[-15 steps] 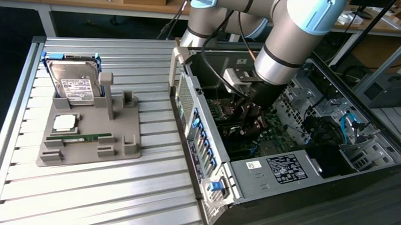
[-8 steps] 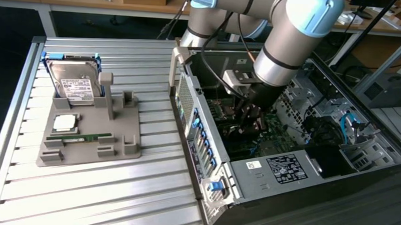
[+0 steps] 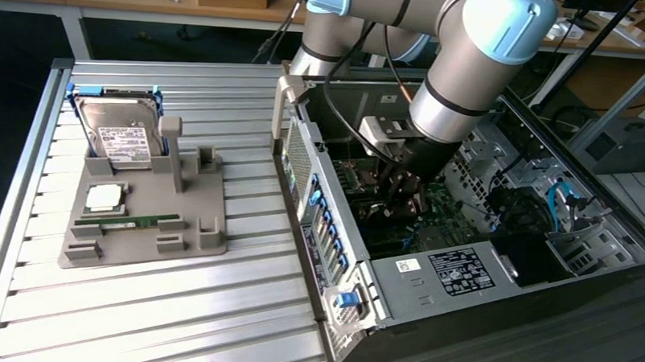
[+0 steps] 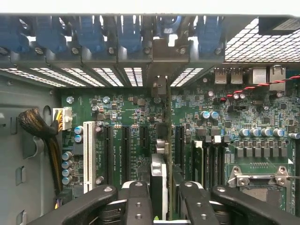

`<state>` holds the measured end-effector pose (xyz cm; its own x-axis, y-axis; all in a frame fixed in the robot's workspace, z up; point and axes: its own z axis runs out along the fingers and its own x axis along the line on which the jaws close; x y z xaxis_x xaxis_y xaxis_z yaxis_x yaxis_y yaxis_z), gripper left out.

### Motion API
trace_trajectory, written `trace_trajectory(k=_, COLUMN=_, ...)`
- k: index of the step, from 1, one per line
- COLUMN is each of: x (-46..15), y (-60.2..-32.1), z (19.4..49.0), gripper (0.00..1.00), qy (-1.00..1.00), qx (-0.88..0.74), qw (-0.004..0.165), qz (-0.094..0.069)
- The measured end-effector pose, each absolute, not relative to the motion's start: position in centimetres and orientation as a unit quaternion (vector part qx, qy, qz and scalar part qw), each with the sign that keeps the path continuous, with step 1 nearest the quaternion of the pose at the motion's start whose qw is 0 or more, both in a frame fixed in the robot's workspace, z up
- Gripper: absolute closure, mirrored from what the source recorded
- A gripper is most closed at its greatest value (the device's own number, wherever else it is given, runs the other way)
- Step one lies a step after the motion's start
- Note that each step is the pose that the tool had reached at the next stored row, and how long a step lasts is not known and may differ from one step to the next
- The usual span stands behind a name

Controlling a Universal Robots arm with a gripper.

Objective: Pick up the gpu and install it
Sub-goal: 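Press down on the gpu until it lock into place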

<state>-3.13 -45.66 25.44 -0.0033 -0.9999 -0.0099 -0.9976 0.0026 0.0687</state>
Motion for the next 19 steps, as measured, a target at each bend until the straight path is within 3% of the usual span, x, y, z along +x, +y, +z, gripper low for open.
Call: trace_trajectory(k=19, x=-3.13, y=-45.67, z=25.45, gripper=0.73, qy=-0.708, qx=0.706, qw=0.021, qz=-0.028)
